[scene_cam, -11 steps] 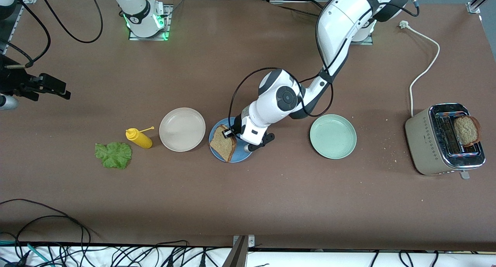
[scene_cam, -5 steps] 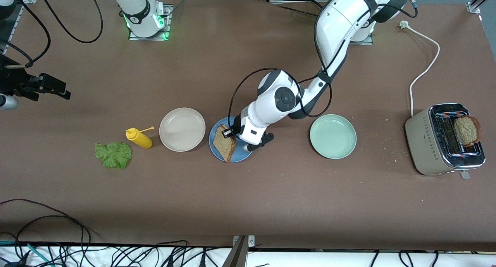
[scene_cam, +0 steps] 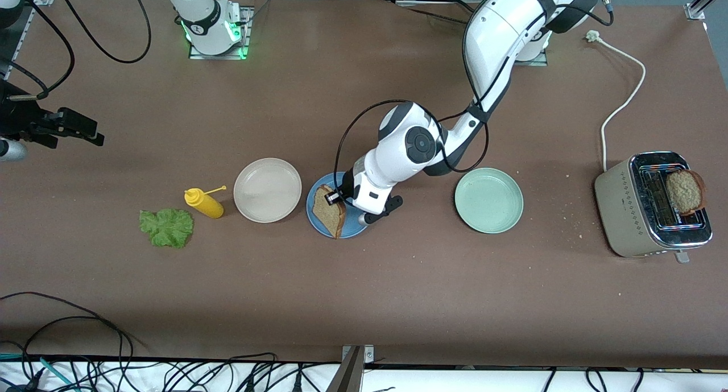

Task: Make sandwich in blue plate with both arms
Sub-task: 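Lower the bread slice edge-first onto the blue plate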

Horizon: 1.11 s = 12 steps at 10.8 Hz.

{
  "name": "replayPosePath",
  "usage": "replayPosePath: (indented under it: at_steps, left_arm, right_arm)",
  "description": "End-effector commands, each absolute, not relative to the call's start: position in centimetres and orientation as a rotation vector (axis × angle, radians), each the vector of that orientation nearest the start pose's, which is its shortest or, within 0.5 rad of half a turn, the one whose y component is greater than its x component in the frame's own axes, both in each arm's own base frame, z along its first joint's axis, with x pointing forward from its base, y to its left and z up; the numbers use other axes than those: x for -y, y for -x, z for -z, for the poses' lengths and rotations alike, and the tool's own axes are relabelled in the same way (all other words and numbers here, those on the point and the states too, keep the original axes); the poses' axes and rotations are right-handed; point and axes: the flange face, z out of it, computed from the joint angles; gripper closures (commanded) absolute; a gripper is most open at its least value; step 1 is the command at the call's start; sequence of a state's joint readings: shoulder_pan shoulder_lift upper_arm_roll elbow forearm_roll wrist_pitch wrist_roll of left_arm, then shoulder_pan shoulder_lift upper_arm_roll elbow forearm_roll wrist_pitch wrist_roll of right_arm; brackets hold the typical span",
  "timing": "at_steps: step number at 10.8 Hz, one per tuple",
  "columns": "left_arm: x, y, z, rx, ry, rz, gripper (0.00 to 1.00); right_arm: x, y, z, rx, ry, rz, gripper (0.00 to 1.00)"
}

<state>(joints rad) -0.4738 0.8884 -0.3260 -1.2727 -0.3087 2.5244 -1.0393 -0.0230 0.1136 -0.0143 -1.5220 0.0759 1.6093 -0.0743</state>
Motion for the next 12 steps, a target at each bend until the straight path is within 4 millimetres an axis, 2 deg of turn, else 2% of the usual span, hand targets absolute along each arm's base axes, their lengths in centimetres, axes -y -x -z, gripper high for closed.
replayPosePath:
  at_steps: [1, 9, 10, 11, 12]
  left_arm:
    - [51.1, -59.7, -28.6, -0.813, -2.413, 0.181, 1.0]
    - [51.7, -58.8, -26.4, -0.802, -2.443, 0.206, 1.0]
    - [51.5, -58.9, -26.5, -0.804, -2.442, 0.202, 0.79]
    - [51.4, -59.0, -26.5, -0.806, -2.443, 0.203, 0.54]
    - [51.3, -59.0, -26.3, -0.812, -2.445, 0.205, 0.47]
  right_arm:
    - [1.6, -59.3, -59.1, 0.057, 3.041, -0.03, 0.0]
    - [1.7, -59.4, -59.0, 0.055, 3.041, -0.029, 0.0]
    - [1.7, -59.4, -59.0, 0.055, 3.041, -0.029, 0.0]
    - [1.7, -59.4, -59.0, 0.055, 3.041, -0.029, 0.0]
    - [1.7, -59.4, -59.0, 0.055, 3.041, -0.029, 0.0]
